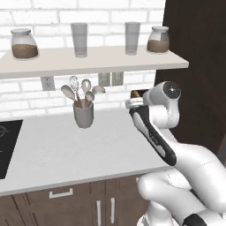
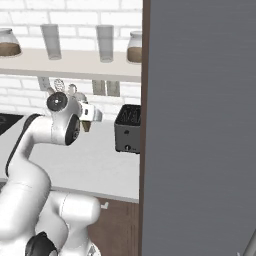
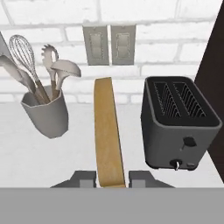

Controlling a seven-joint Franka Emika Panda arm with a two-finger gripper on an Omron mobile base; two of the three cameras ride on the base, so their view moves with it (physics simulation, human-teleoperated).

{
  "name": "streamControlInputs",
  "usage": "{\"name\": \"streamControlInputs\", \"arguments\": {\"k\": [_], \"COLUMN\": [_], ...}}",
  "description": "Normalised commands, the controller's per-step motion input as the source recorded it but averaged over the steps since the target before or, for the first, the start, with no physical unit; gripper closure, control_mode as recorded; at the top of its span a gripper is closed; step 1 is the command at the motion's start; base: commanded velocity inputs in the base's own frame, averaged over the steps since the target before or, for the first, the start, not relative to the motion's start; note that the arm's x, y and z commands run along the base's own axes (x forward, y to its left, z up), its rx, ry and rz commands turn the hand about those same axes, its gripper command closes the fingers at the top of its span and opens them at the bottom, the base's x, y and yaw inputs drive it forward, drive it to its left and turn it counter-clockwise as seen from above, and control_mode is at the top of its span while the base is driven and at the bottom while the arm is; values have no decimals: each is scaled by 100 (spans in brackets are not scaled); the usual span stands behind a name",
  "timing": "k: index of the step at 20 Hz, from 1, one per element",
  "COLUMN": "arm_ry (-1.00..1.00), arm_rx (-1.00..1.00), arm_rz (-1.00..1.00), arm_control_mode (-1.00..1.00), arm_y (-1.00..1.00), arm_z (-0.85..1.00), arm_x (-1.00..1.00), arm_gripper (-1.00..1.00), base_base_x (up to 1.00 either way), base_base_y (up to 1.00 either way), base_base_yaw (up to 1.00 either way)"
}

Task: Start the toaster. Once the lever pops up, take the bread to the plate on the dining counter.

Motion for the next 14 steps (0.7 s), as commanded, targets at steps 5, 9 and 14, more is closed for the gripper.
{"name": "streamControlInputs", "arguments": {"k": [5,9,14], "arm_ry": [0,0,-1], "arm_rx": [-1,0,0], "arm_rz": [-5,-7,-1], "arm_control_mode": [-100,-100,-100], "arm_y": [4,-1,-2], "arm_z": [5,15,35], "arm_x": [-100,-100,-87], "arm_gripper": [100,100,100], "base_base_x": [0,0,0], "base_base_y": [0,0,0], "base_base_yaw": [0,0,0]}}
